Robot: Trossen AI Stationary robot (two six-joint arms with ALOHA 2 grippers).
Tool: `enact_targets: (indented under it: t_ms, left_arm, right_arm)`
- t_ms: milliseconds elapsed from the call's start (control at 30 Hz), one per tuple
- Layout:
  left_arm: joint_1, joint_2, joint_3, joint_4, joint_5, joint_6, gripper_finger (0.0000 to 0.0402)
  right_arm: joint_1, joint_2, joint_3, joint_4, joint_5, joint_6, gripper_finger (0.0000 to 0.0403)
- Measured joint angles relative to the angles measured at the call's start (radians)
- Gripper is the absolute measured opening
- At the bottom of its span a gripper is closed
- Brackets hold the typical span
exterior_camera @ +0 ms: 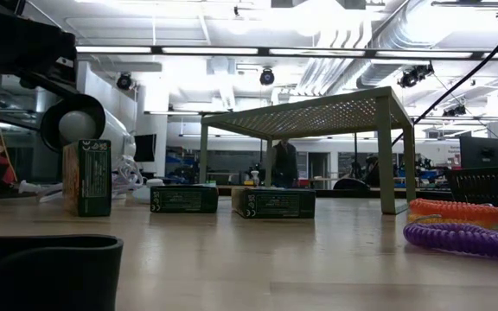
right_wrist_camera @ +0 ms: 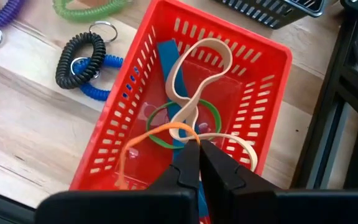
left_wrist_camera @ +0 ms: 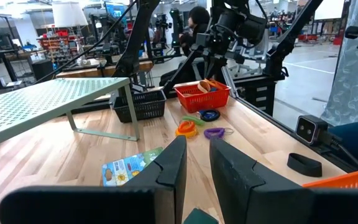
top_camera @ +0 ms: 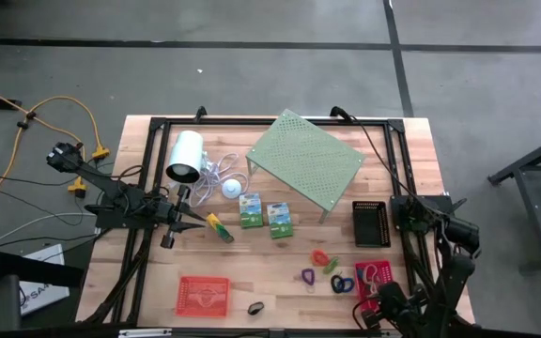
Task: Pick & Place Office Desk Supplies
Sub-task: Put the orange rubber band into the red bin
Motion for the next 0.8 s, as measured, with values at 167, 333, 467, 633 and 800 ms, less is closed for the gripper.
enact_targets:
  t_ms: [167, 333, 467, 633, 800]
  left_arm:
    - [0.000, 0.000, 0.000, 0.000, 0.000, 0.000, 0.0065]
    - [0.000, 0.000, 0.000, 0.000, 0.000, 0.000, 0.0065]
    - [0.000, 0.000, 0.000, 0.000, 0.000, 0.000, 0.0065]
    - [0.000, 0.000, 0.000, 0.000, 0.000, 0.000, 0.0065]
    - [0.000, 0.000, 0.000, 0.000, 0.000, 0.000, 0.0065]
  right_arm:
    - [0.000, 0.000, 0.000, 0.000, 0.000, -0.001, 0.0002]
    - [0.000, 0.000, 0.000, 0.000, 0.006, -0.012, 0.0002]
    - [0.000, 0.000, 0.000, 0.000, 0.008, -0.021, 0.0003]
    - [0.000, 0.000, 0.000, 0.000, 0.005, -0.021, 0.0026]
    - [0.000, 0.000, 0.000, 0.000, 0.005, -0.012, 0.0062]
